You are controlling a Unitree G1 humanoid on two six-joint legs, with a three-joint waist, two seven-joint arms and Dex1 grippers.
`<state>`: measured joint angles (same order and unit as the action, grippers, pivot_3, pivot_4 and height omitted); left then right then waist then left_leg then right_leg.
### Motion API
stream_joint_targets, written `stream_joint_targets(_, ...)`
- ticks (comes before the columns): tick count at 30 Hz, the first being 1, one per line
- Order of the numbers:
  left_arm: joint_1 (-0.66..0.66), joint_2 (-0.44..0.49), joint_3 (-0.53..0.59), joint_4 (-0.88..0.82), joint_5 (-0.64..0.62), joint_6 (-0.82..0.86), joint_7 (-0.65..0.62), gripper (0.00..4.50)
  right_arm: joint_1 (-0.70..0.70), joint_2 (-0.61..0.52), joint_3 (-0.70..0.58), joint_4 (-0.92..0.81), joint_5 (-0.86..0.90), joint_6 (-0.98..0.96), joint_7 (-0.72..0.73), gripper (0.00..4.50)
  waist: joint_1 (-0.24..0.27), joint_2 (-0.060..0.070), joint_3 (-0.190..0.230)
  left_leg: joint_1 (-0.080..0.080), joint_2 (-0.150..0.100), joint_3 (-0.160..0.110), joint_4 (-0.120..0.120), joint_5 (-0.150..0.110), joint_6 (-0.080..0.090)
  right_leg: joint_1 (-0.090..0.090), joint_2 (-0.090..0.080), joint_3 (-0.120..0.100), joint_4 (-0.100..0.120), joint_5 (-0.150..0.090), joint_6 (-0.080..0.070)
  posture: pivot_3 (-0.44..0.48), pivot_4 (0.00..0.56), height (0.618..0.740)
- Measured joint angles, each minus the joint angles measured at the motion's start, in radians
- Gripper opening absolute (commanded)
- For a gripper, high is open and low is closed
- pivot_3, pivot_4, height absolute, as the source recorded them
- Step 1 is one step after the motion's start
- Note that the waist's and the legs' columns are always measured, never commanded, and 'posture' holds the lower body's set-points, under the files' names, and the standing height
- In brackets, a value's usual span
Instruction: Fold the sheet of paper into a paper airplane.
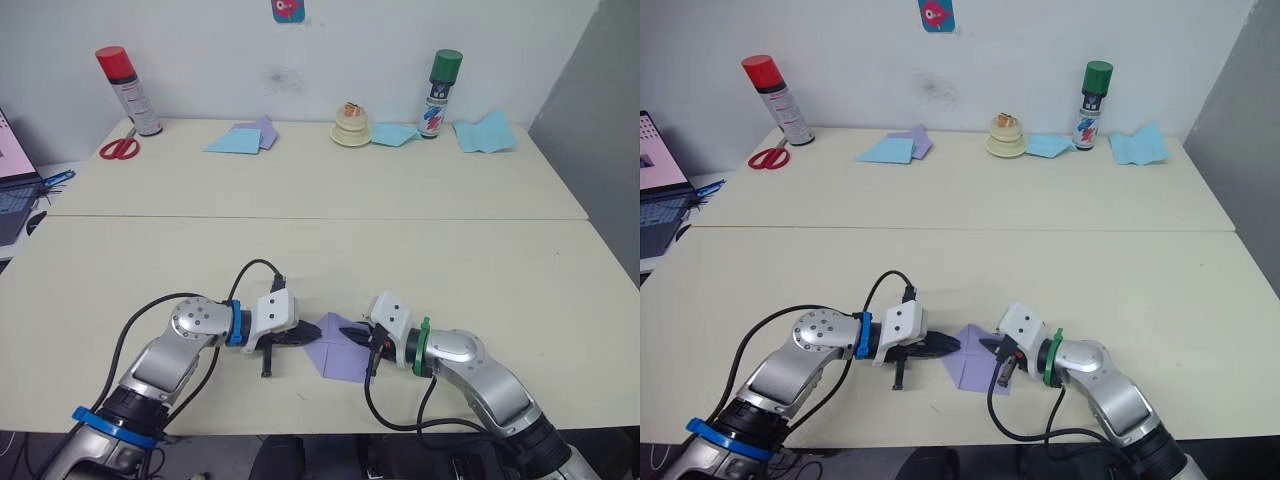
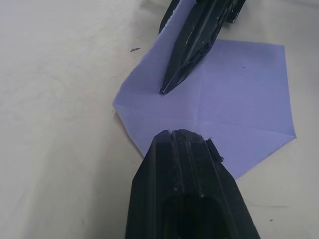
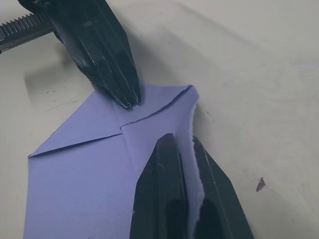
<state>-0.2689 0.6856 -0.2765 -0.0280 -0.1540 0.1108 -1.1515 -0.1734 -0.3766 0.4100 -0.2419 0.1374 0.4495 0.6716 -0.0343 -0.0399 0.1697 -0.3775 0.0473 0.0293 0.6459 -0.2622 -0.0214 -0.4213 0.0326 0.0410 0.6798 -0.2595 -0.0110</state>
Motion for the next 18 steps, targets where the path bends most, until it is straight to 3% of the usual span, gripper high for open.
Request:
stream_joint_targets(1, 0.000, 0.000, -0.001, 0.004, 0.003, -0.012, -0.001, 0.00, 0.000, 0.000, 0.000, -0.001, 0.000, 0.004, 0.000, 0.05, 0.000, 0.000, 0.000, 0.000, 0.000, 0.000, 0.000, 0.000, 0.000, 0.000, 0.000, 0.000, 0.000, 0.000, 0.000, 0.000, 0.150, 0.725)
stream_joint_targets(4, 0.000, 0.000, -0.004, 0.015, 0.008, -0.037, -0.002, 0.00, -0.001, 0.005, -0.010, -0.006, 0.002, 0.023, -0.006, 0.60, 0.000, 0.000, 0.000, 0.000, 0.000, 0.000, 0.000, 0.000, 0.000, 0.000, 0.000, 0.000, 0.000, 0.000, 0.000, 0.000, 0.150, 0.725)
stream_joint_targets(8, -0.002, -0.005, -0.011, 0.029, 0.010, -0.058, 0.003, 0.00, 0.002, -0.006, -0.058, -0.023, 0.014, 0.054, -0.017, 2.02, 0.002, 0.000, 0.000, -0.001, 0.000, 0.000, 0.000, 0.000, 0.000, 0.000, 0.000, 0.000, 0.000, 0.000, 0.000, 0.000, 0.150, 0.725)
stream_joint_targets(13, -0.002, -0.007, -0.017, 0.036, 0.018, -0.083, 0.005, 0.00, 0.031, -0.124, -0.186, -0.139, 0.103, 0.067, 0.064, 2.02, 0.003, 0.001, 0.000, -0.002, 0.000, 0.000, 0.000, 0.000, 0.000, 0.000, 0.000, 0.000, -0.001, 0.000, 0.000, 0.000, 0.150, 0.725)
stream_joint_targets(16, -0.001, -0.007, -0.018, 0.038, 0.022, -0.095, 0.006, 0.00, 0.039, -0.157, -0.198, -0.208, 0.123, 0.063, 0.092, 2.02, 0.003, 0.001, 0.000, -0.001, 0.000, -0.001, -0.001, 0.000, 0.000, 0.000, 0.000, -0.001, -0.001, 0.000, 0.000, 0.000, 0.150, 0.725)
stream_joint_targets(18, -0.001, -0.007, -0.020, 0.041, 0.022, -0.099, 0.007, 0.00, 0.040, -0.164, -0.173, -0.225, 0.113, 0.049, 0.096, 1.64, 0.003, 0.001, 0.000, -0.001, 0.000, -0.001, -0.001, 0.000, 0.000, 0.000, 0.000, -0.001, -0.001, 0.000, 0.000, 0.000, 0.150, 0.725)
